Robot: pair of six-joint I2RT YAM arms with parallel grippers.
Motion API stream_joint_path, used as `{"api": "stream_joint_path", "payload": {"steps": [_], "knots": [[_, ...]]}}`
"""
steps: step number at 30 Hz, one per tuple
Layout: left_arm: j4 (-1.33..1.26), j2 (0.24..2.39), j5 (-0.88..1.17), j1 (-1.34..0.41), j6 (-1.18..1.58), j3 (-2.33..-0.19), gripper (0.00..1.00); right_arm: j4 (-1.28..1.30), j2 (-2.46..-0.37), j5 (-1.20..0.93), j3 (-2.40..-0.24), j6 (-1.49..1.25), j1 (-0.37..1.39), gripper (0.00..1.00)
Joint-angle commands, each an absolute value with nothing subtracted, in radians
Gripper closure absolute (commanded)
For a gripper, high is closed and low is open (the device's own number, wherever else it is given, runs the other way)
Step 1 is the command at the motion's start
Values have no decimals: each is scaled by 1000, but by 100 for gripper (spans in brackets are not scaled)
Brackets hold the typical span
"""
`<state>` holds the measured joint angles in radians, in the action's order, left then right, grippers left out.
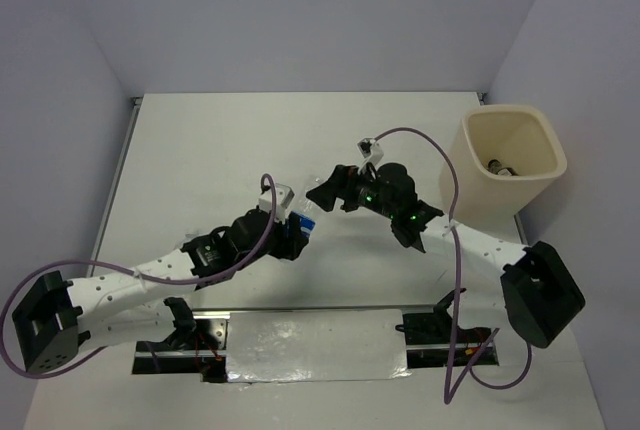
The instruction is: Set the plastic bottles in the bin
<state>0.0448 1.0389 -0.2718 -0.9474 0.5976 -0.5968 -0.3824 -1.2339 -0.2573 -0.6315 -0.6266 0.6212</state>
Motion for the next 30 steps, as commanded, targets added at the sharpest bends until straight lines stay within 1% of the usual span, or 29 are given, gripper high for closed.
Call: {"api": "stream_joint_path", "payload": {"steps": [1,5,7,8,9,10,11,12,13,16,17,19,20,22,23,24,26,30], "knots": [[-83,1042,-284,-974,572,-641,62,-422,-1279,-241,-690,-666,634,0],[-118,1058,-252,-986,545,-653,62,-469,-1334,-273,-719,-655,666,0],[-112,1072,-253,-994,538,-670,60,-508,-1353,-296,-712,-667,670,8],[-91,1075,-264,-1000,541,-675,56,-546,-1351,-296,-706,-669,670,15],[-78,1077,-293,-1000,548,-684,47,-552,-1347,-285,-703,-672,670,39],[-66,1072,-305,-1002,552,-687,37,-549,-1323,-241,-700,-660,670,50],[-57,1068,-317,-1002,557,-687,22,-526,-1306,-217,-701,-647,670,57],[-39,1062,-330,-1002,560,-686,13,-511,-1284,-190,-704,-629,670,60],[-34,1045,-347,-1002,564,-683,1,-497,-1240,-139,-710,-588,666,65],[33,1013,-409,-1002,592,-684,1,-396,-1160,-28,-741,-475,650,68],[64,1006,-432,-1002,604,-690,1,-306,-1104,105,-782,-438,647,68],[151,988,-506,-1002,647,-703,1,-212,-1050,280,-865,-317,646,68],[173,980,-521,-1002,656,-704,1,-151,-1002,463,-894,-275,643,68],[205,954,-558,-1000,690,-696,1,-140,-960,624,-960,-128,620,68],[207,947,-563,-1000,698,-684,1,-153,-931,749,-985,-79,605,68],[204,933,-561,-999,698,-680,1,-158,-920,794,-1009,14,585,68],[198,922,-555,-996,699,-667,1,-149,-910,888,-1100,93,505,67],[244,916,-590,-988,738,-664,1,-192,-933,963,-1207,268,312,65]]}}
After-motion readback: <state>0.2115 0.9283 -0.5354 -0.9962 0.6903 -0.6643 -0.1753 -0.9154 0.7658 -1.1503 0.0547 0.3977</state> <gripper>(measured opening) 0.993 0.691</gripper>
